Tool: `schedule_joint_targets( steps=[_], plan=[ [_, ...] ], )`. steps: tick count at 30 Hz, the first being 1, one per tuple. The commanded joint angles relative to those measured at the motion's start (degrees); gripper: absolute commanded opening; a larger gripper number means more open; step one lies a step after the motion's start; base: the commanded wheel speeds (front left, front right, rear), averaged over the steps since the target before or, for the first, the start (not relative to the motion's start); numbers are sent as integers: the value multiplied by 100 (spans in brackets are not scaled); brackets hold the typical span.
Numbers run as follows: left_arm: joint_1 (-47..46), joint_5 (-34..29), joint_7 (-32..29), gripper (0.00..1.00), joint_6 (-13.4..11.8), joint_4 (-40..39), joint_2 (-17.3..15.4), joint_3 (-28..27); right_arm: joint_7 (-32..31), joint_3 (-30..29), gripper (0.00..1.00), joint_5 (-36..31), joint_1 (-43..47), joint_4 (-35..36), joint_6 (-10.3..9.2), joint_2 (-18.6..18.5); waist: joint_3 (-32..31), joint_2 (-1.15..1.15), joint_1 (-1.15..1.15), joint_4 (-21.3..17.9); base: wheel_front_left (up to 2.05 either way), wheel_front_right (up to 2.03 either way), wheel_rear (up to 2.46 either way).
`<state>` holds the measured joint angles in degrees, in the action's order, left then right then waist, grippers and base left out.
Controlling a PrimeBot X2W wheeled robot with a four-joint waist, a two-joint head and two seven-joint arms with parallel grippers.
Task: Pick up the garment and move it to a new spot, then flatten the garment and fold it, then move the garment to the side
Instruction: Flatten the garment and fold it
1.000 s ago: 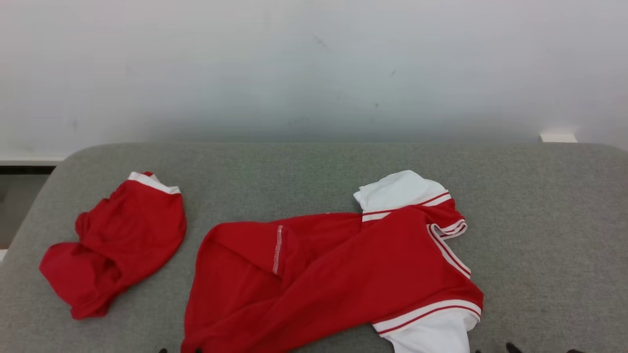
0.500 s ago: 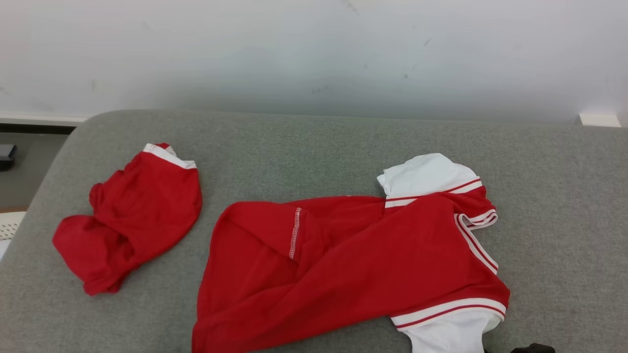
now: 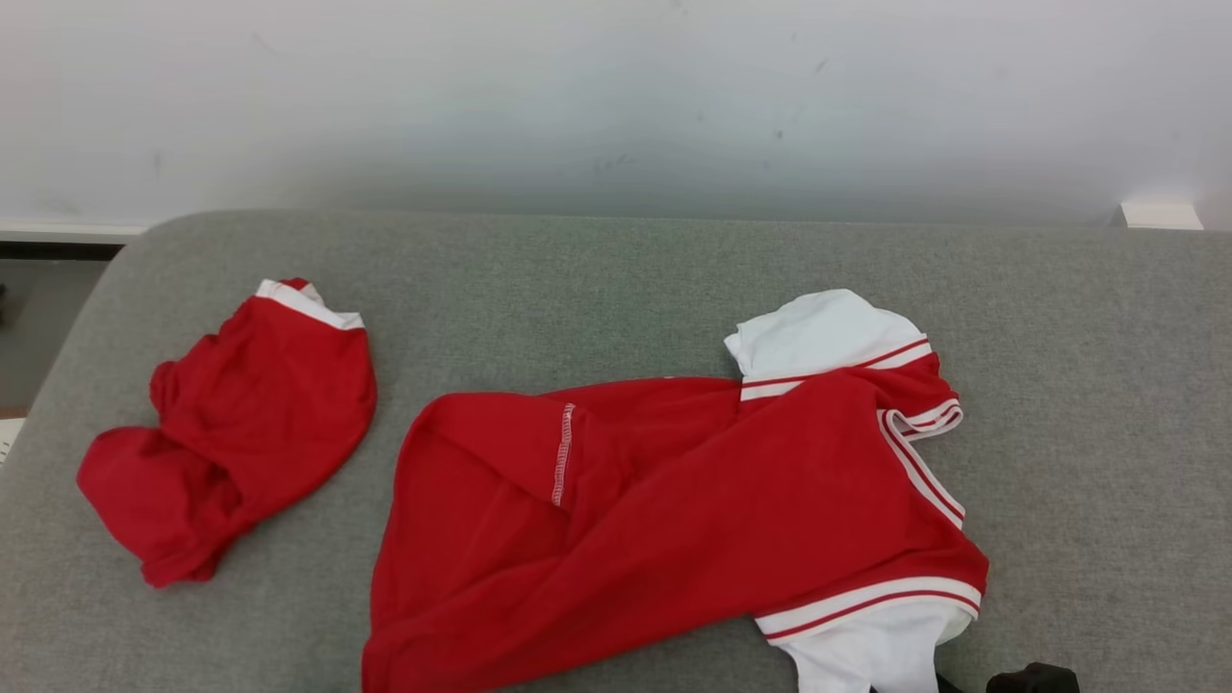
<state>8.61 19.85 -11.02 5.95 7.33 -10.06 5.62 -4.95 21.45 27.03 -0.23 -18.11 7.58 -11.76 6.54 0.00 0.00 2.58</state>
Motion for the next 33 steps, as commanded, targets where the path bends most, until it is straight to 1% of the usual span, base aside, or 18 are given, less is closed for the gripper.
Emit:
schedule_joint_targets(
  steps=[1, 2, 4, 6, 7, 8, 9, 12, 14, 18, 21, 24, 28, 31, 33],
  plan=[
    [-65, 49, 41, 100, 0, 46, -23, 5, -56, 47, 100, 36, 41, -171, -17, -43, 6, 0, 0, -8, 0, 0, 0],
    [-79, 72, 50, 100, 5, 62, -10, 24, -68, 74, 100, 49, 40, -181, -17, -47, 15, 0, 0, -10, 0, 0, 0],
    [-104, 150, 4, 39, 39, 87, 32, 91, -135, 158, 100, 97, 33, -209, -17, -36, 25, 0, 0, -3, 0, 0, 0],
    [-137, 182, 12, 0, 48, 108, 15, 118, -218, 254, 100, 190, 16, -261, -17, -7, 27, 0, 0, 6, 0, 0, 0],
    [-148, 203, 26, 0, 50, 120, 0, 137, -272, 295, 95, 279, 1, -307, -17, 16, 26, 0, 0, 9, 0, 0, 0],
    [-163, 213, 40, 0, 56, 126, -14, 142, -330, 352, 87, 304, -41, -357, -17, 11, 25, 0, 0, 12, 0, 0, 0],
    [-172, 222, 53, 0, 61, 139, -29, 144, -373, 421, 67, 337, -83, -395, -15, 2, 19, 0, 0, 14, 0, 0, 0],
    [-231, 261, 42, 0, 79, 157, -65, 178, -357, 545, 0, 643, -239, -421, 6, 47, -35, 0, 0, 16, 0, 0, 0],
    [-266, 371, 13, 0, 102, 111, -51, 225, -257, 557, 0, 942, -334, -307, 5, -7, -81, 0, 0, 11, 0, 0, 0],
    [-315, 874, -98, 0, 129, -196, 27, 237, 38, 217, 0, 1712, -524, 227, -8, -248, -180, 0, 0, -58, 0, 0, 0],
    [-363, 1428, -321, 0, 158, -749, -34, 256, 99, 3, 0, 2206, -523, 861, -8, -512, -257, 0, 0, -145, 0, 0, 0],
    [-467, 2169, -599, 0, 160, -1593, -176, 282, 75, -316, 0, 2700, -463, 1710, -8, -935, -318, 0, 0, -231, 0, 0, 0],
    [-677, 3073, -885, 0, 159, -2669, -373, 160, 113, -1068, 0, 3180, -349, 2802, -8, -1374, -417, 0, 0, -363, 0, 0, 0],
    [-909, 3634, -1031, 0, 160, -3300, -425, -17, 41, -1717, 0, 3420, -295, 3579, -8, -1651, -492, 0, 0, -477, 0, 0, 0],
    [-1093, 3917, -1120, 0, 113, -3649, -450, -174, -72, -2150, 0, 3608, -292, 4067, -8, -1767, -535, 0, 0, -542, 0, 0, 0]
  ],
)
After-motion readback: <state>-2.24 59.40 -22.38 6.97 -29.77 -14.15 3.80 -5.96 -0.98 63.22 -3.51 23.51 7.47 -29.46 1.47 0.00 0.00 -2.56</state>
